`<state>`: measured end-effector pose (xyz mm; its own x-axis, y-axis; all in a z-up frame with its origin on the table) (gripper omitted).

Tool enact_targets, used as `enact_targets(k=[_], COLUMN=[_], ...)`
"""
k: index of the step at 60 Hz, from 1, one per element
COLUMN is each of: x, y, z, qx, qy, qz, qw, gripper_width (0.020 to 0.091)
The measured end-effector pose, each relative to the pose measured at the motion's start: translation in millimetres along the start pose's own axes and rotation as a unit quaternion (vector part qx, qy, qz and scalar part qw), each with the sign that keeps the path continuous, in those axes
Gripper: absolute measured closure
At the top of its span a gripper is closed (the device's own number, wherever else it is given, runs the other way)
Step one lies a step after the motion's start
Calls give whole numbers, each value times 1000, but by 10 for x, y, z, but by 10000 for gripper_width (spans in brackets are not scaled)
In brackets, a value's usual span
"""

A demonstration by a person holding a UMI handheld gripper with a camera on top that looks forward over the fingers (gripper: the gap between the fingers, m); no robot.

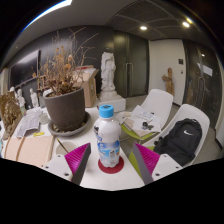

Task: Pour water

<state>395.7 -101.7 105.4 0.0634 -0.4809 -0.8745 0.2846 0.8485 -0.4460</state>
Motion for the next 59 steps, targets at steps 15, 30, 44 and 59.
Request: enact_targets(k=[15, 30, 44, 59], x=[-100, -176, -168, -128], y=[-1690, -3133, -3775, -3901], z=[-338, -868, -1166, -1205], qx=[18, 22, 28, 36], qy=[0, -42, -60, -81], qz=[-55, -58, -55, -58], qw=[998, 997, 996, 994], gripper_width=[248, 248, 249, 250])
Point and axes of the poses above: the point between the fingertips, and its own axes, seen from behind it with the camera up: z to the right, x down, y forward, the way the camera looks, the point moved 2 cm from there along -y, backward, against the way the camera looks, and after that the axes turned 14 degrees about -y, right-handed, at the moved point
